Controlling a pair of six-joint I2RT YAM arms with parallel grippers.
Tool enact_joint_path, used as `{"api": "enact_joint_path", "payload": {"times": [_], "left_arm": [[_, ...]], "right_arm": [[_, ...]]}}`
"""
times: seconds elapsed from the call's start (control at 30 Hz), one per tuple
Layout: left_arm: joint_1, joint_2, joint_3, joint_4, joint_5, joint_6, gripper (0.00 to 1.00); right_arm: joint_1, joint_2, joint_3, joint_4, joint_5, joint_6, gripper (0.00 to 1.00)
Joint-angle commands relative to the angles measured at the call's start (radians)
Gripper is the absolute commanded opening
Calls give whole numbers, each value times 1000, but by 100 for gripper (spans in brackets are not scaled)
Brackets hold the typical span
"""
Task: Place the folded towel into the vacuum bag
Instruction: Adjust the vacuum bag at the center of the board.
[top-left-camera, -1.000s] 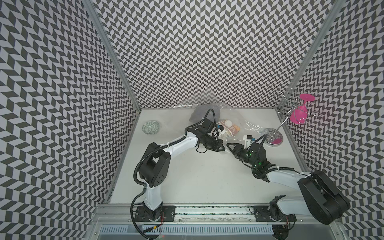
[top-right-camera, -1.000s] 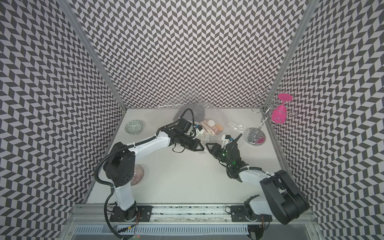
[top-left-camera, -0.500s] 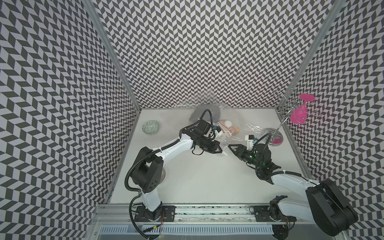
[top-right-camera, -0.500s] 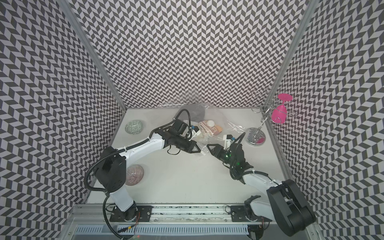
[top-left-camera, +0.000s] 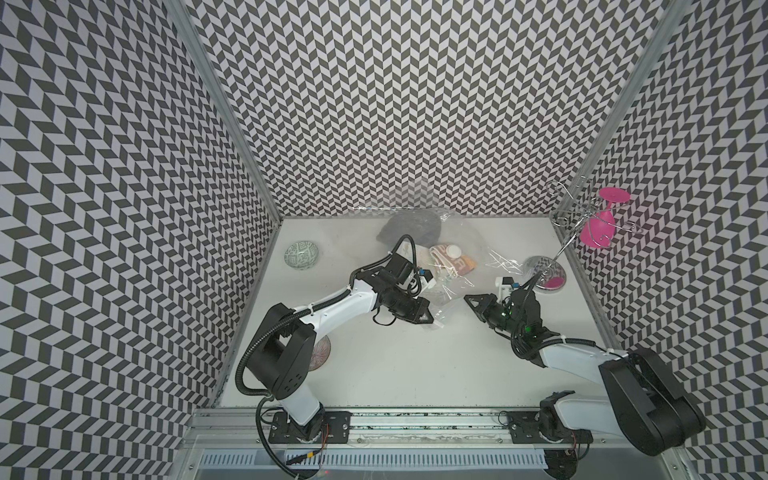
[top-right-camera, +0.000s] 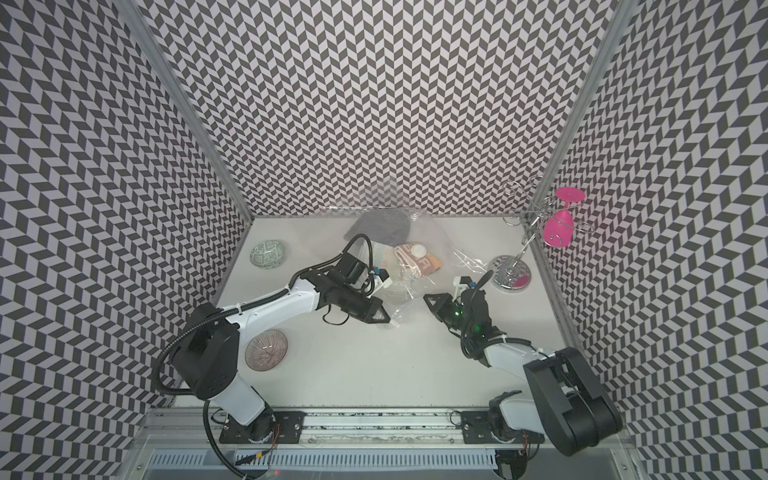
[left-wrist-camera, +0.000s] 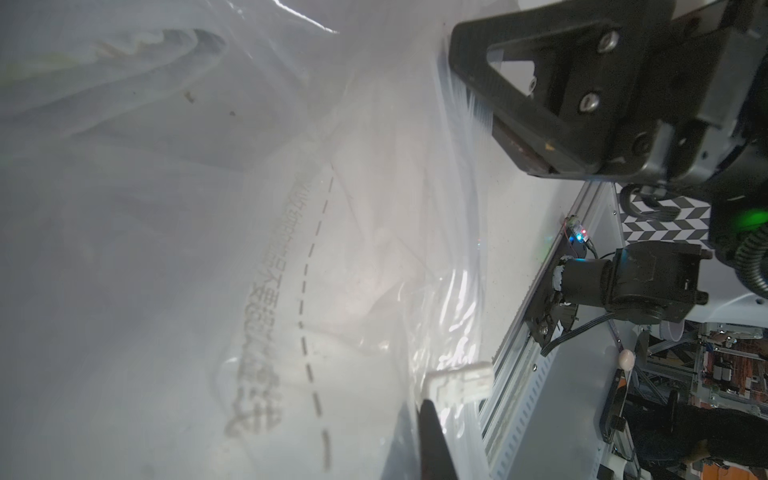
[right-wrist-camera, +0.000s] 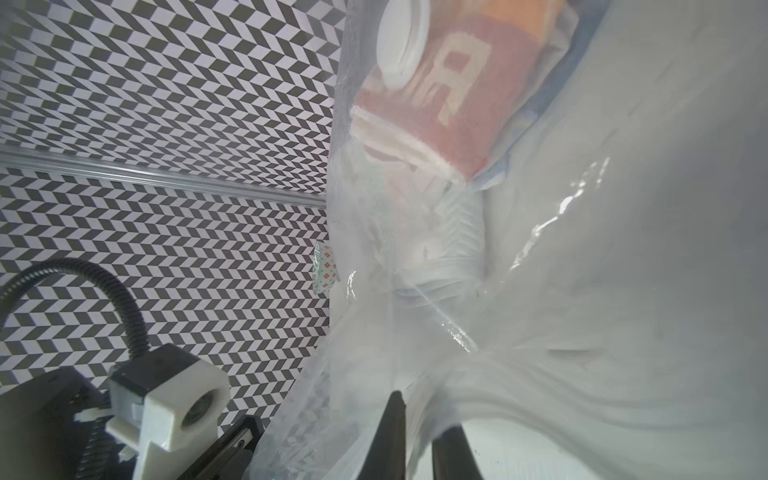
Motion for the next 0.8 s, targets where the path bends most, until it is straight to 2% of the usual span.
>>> {"api": "enact_joint_path", "payload": {"times": [0.0, 0.13, 0.37, 0.4, 0.47, 0.53, 0.6, 0.77], "left_arm": [[-4, -36, -35, -70, 8, 23, 0], [8, -25, -66, -73, -32, 6, 0], [8, -1, -104, -75, -49, -18, 0], [8, -3, -107, -77, -51, -19, 0], [8, -8, -108, -86, -57, -26, 0], [5, -16, -115, -97, -75, -36, 0], [5, -21, -128, -98, -87, -43, 0], [1, 15, -167, -101, -109, -61, 0]], "right_arm": [[-24, -21, -32, -3, 110, 5, 13], [-36, -76, -75, -108, 234, 26, 8], [-38, -131, -67, -243, 331, 3, 4], [-38, -129, -66, -255, 332, 2, 7], [-43, -139, -55, -276, 311, -27, 27], [-43, -152, -36, -299, 302, -55, 39], [-43, -167, -10, -309, 276, -118, 41], [14, -209, 57, -316, 255, -249, 37]]}}
